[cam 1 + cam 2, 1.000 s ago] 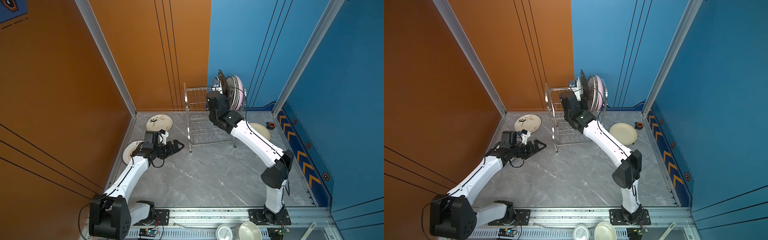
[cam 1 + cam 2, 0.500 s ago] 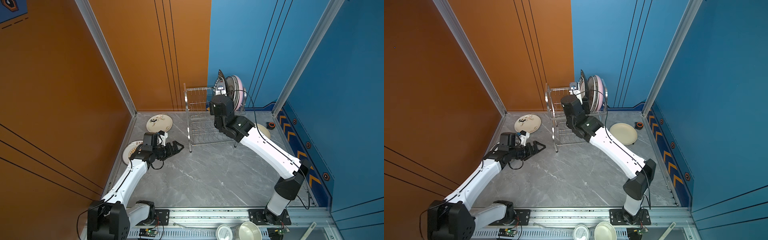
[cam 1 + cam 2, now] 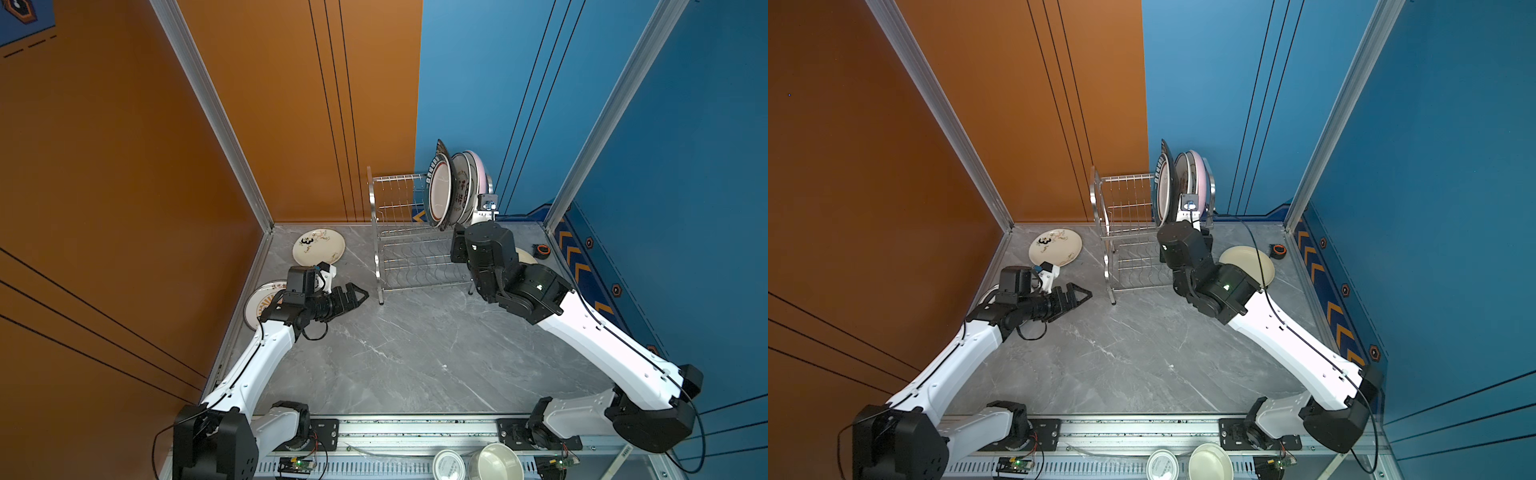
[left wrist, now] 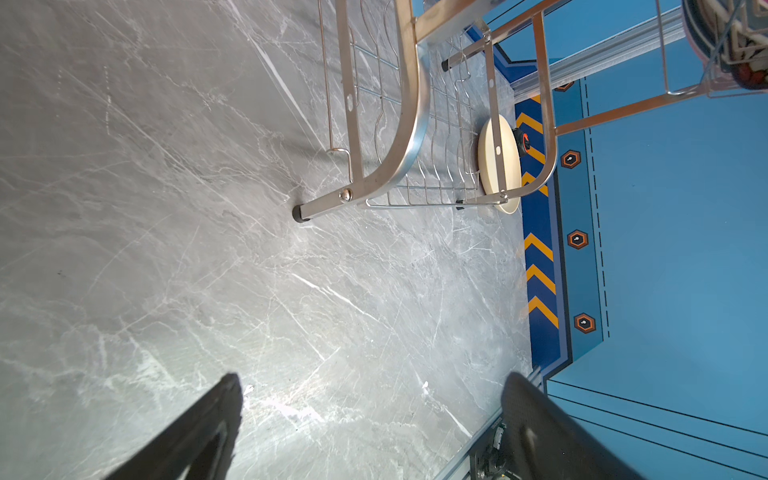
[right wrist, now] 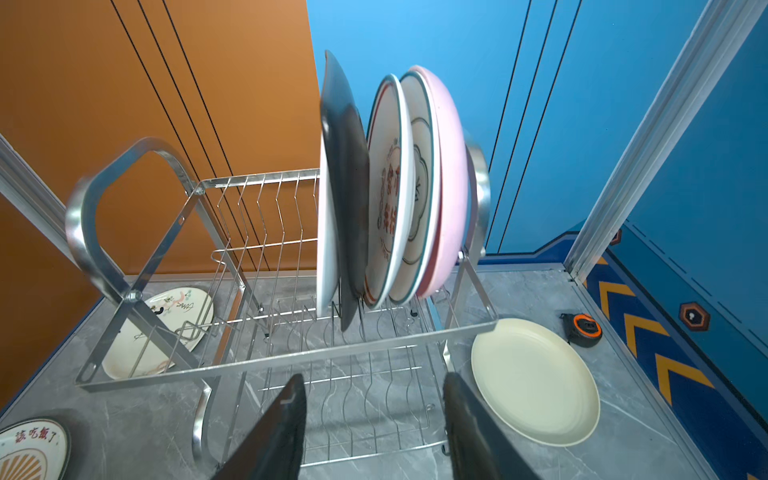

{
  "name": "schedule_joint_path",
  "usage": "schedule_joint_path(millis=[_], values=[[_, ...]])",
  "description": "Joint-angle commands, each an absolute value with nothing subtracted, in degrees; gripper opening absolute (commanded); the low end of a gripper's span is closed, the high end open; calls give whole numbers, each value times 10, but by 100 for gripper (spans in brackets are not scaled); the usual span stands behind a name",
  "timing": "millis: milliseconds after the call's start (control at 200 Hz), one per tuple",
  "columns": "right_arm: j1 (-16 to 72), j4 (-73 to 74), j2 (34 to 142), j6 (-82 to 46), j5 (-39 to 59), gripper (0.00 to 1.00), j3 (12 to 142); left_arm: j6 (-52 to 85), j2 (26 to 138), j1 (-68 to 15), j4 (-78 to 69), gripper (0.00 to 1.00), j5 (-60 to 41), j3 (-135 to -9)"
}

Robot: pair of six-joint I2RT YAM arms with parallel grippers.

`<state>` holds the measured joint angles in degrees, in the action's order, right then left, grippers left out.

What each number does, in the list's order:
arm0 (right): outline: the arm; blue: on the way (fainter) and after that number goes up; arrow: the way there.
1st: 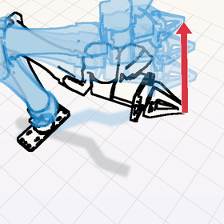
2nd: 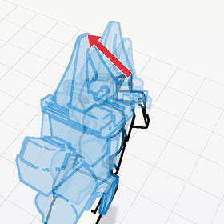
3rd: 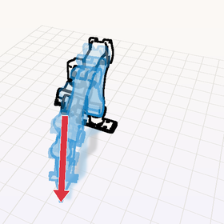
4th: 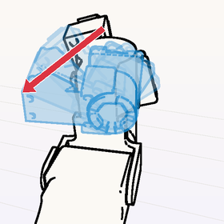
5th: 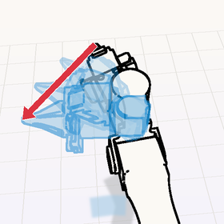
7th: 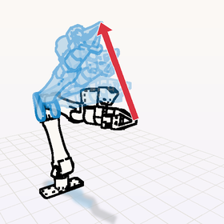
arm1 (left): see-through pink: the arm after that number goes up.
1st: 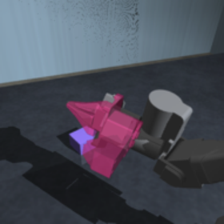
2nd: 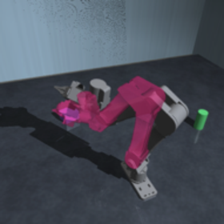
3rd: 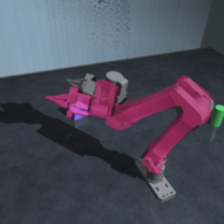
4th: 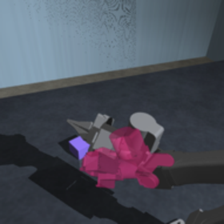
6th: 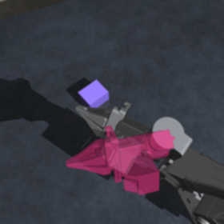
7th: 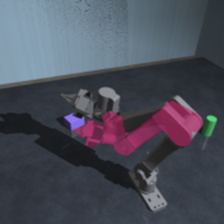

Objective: Load the plates into the dish rack
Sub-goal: 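Open the right gripper and move it to the cream plate beside the rack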

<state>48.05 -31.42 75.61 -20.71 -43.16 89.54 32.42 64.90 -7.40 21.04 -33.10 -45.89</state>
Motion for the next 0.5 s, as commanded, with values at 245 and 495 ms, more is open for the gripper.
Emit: schedule_joint_path(millis=[245,495], values=[[324,-404,618,-365,-290,55,704,324,643,-102,215,98,-304,-437],[109,-375,628,-400,-107,55,606,327,655,-119,215,98,-288,-439]])
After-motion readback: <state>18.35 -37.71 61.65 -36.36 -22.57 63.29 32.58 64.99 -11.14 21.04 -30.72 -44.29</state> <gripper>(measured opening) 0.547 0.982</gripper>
